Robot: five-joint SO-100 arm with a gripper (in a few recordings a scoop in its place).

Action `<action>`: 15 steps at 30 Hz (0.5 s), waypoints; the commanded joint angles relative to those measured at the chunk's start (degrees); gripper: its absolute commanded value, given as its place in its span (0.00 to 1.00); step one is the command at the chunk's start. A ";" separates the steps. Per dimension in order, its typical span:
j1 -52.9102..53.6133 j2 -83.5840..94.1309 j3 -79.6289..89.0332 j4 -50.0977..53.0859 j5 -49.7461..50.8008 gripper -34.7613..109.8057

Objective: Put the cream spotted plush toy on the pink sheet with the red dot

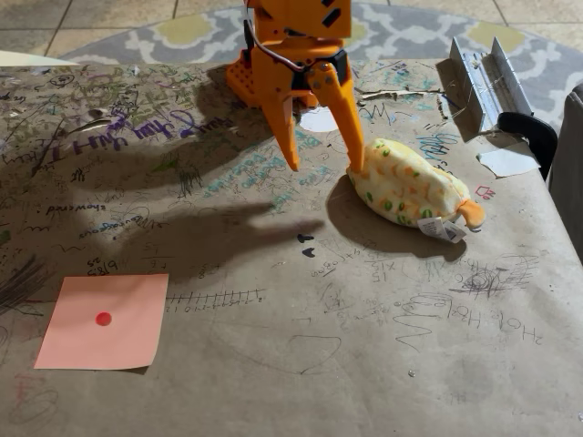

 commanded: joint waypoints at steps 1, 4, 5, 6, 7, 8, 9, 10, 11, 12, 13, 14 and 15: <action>-4.31 -4.22 -8.61 -1.76 3.60 0.44; -9.14 -7.82 -9.14 -3.87 6.33 0.44; -10.20 -8.70 -9.14 -4.92 7.29 0.45; -11.25 -9.58 -9.32 -5.71 8.09 0.45; -12.22 -10.63 -9.49 -6.33 8.70 0.45; -13.27 -11.78 -9.58 -6.77 9.05 0.45; -14.41 -13.10 -9.76 -7.03 9.40 0.45; -15.29 -14.50 -10.11 -7.03 9.67 0.45; -16.17 -15.91 -10.37 -7.03 10.02 0.45; -17.05 -17.23 -10.46 -7.03 10.11 0.45; -17.84 -18.54 -10.46 -7.03 9.84 0.46; -18.72 -19.86 -10.63 -6.68 9.32 0.46; -19.42 -21.01 -10.81 -5.98 8.53 0.46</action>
